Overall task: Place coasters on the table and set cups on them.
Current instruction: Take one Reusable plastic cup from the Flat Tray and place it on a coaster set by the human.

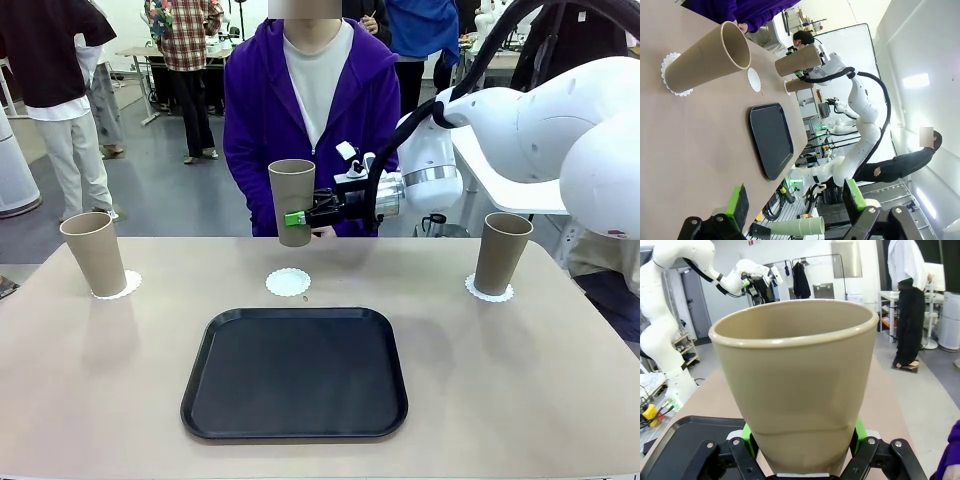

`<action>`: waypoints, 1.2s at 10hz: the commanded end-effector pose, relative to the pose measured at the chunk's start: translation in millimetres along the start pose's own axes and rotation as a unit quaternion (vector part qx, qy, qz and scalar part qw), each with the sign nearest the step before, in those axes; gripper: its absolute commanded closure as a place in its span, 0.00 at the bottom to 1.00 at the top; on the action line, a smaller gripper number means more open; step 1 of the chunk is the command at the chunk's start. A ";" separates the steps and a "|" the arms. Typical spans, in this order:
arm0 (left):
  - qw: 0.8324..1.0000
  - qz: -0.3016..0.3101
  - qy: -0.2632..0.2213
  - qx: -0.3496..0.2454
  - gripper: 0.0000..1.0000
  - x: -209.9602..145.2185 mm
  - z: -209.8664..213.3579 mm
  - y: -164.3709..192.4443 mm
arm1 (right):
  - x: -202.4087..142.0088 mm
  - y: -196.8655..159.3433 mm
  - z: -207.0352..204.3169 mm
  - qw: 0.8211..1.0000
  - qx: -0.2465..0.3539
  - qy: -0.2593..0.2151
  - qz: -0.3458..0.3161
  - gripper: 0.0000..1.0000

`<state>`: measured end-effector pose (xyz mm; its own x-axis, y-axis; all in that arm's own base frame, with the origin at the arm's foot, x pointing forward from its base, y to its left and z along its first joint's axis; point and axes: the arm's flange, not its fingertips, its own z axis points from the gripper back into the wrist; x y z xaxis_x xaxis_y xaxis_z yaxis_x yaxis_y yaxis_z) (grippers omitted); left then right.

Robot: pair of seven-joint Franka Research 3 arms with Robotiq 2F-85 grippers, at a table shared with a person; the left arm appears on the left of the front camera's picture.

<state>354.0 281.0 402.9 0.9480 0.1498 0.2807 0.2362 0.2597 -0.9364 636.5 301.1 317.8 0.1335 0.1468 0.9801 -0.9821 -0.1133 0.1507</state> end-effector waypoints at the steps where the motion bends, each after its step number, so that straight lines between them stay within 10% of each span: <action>1: 1.000 -0.005 0.000 -0.001 0.00 -2.3 1.6 -1.4 | -5.2 -7.0 -3.3 1.000 -0.004 -0.005 -0.004 0.17; 12: 1.000 -0.005 0.000 -0.001 0.00 -2.3 1.6 -1.4 | -43.5 -2.0 -14.8 0.997 0.056 -0.005 0.053 0.17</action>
<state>354.0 281.0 402.9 0.9480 0.1498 0.2807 0.2362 0.2597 -0.9363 625.6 308.2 279.5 0.0529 0.1183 0.9916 -0.9754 -0.2066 0.0766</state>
